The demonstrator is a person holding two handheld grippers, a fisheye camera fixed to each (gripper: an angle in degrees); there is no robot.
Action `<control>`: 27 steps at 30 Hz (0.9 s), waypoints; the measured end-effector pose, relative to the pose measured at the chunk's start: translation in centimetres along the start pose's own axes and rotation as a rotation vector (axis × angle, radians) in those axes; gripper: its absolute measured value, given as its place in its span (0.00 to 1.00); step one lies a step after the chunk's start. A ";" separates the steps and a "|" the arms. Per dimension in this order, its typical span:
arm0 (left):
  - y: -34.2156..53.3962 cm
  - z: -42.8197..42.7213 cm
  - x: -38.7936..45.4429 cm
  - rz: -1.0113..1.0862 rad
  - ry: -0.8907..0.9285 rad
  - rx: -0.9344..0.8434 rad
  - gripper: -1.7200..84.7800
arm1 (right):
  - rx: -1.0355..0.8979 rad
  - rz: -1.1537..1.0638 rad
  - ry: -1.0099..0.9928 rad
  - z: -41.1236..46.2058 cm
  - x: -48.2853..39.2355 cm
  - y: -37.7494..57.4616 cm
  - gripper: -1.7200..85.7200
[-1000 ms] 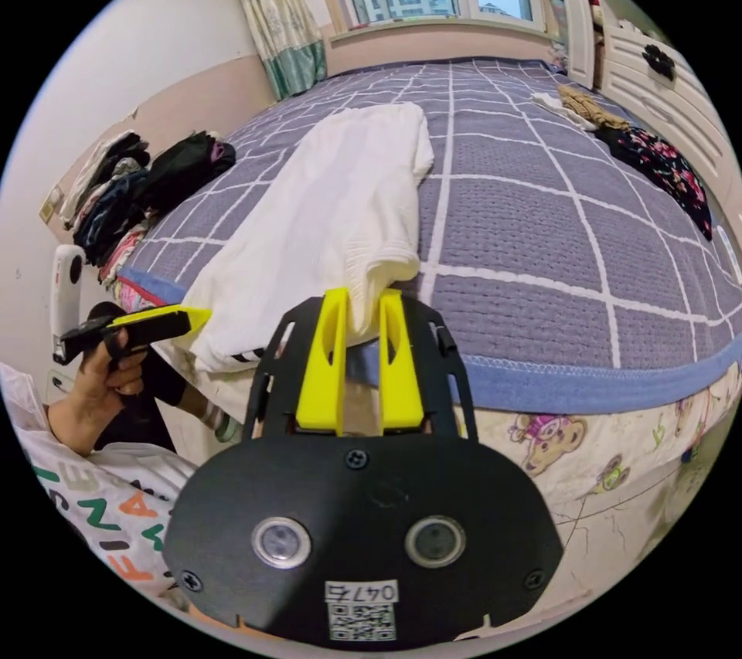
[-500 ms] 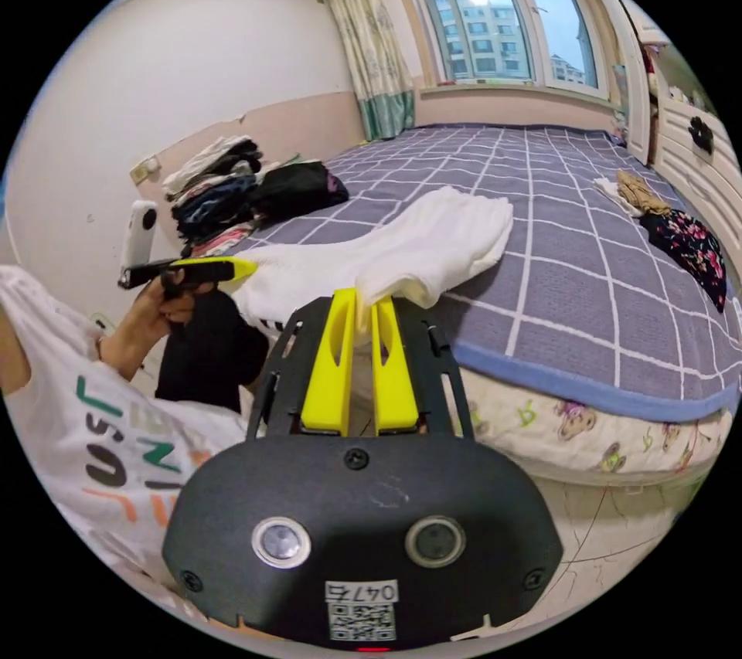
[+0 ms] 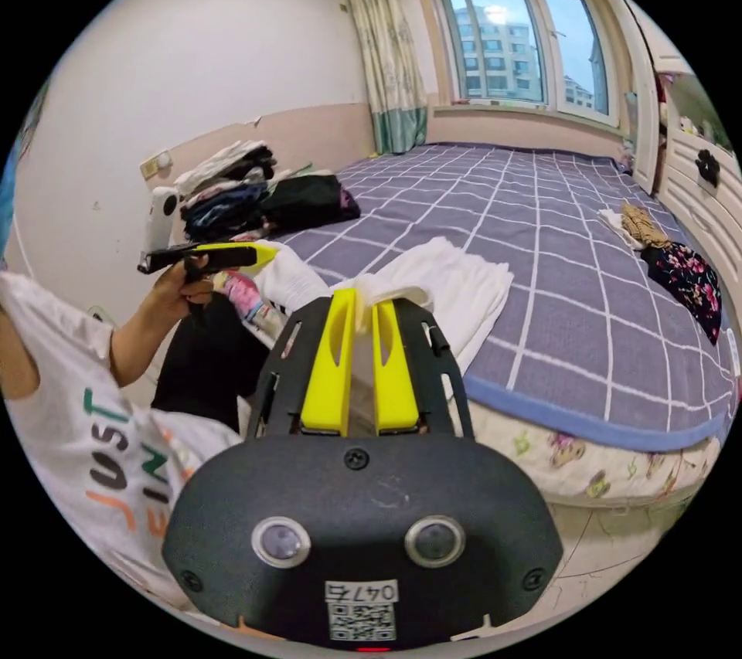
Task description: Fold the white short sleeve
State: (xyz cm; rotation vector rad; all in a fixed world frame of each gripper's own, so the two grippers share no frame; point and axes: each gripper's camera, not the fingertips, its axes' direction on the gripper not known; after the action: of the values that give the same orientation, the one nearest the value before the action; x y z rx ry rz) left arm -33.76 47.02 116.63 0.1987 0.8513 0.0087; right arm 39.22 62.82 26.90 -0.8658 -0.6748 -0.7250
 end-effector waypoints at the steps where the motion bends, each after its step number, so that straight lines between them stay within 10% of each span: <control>1: -2.6 1.6 -0.2 0.044 -0.050 -0.002 0.02 | 0.009 0.028 0.010 1.1 2.1 -1.8 0.04; 13: -17.3 22.8 -8.0 -0.043 -0.336 -0.340 0.10 | -0.214 0.309 -0.144 16.3 19.8 -9.1 0.11; 20: -21.0 16.4 -8.8 0.007 -0.297 -0.147 0.08 | 0.072 0.371 -0.146 10.1 22.5 -7.4 0.11; 27: -18.3 19.9 -3.7 0.280 0.037 -0.370 0.01 | -0.109 -0.117 0.004 15.1 14.7 -12.7 0.02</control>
State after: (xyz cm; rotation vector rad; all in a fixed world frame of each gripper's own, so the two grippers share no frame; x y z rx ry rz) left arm -22.63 25.29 128.90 -0.0315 0.8378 0.4299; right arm 34.27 65.82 50.82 -0.9302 -0.6910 -0.8747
